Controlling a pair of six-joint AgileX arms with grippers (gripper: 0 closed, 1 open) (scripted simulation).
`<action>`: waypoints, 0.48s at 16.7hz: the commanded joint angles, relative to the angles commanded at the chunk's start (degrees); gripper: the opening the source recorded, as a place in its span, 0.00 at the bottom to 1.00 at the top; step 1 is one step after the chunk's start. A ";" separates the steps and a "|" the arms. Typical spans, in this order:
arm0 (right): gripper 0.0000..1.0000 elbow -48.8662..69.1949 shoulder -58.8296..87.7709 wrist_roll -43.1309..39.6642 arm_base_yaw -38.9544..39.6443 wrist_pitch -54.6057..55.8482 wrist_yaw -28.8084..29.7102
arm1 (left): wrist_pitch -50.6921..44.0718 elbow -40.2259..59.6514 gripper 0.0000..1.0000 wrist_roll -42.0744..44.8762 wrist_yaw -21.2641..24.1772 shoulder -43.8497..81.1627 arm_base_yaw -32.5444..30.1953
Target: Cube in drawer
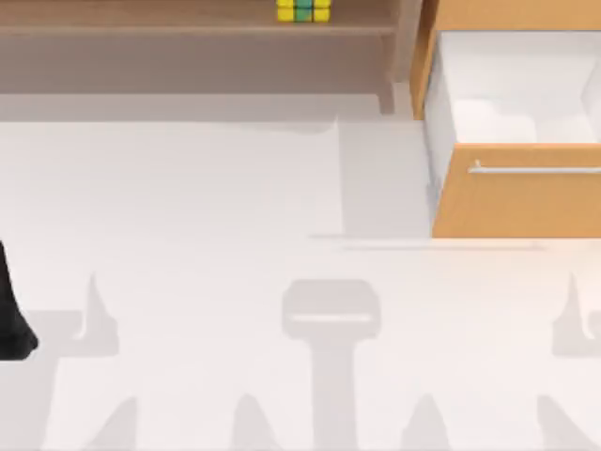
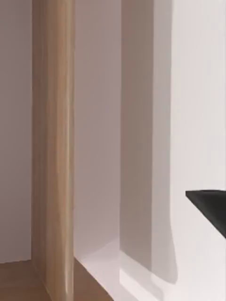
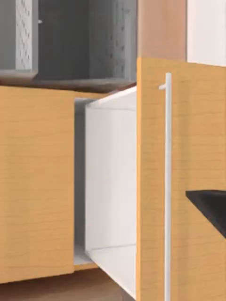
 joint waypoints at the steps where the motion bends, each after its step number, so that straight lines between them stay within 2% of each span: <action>1: 1.00 0.00 0.00 0.00 0.00 0.00 0.00 | 0.00 0.00 1.00 0.00 0.00 0.00 0.00; 4: 1.00 1.37 1.72 0.01 1.45 0.71 1.16 | 0.00 0.00 1.00 0.00 0.00 0.00 0.00; 8: 1.00 9.02 12.18 -0.12 9.04 4.52 7.63 | 0.00 0.00 1.00 0.00 0.00 0.00 0.00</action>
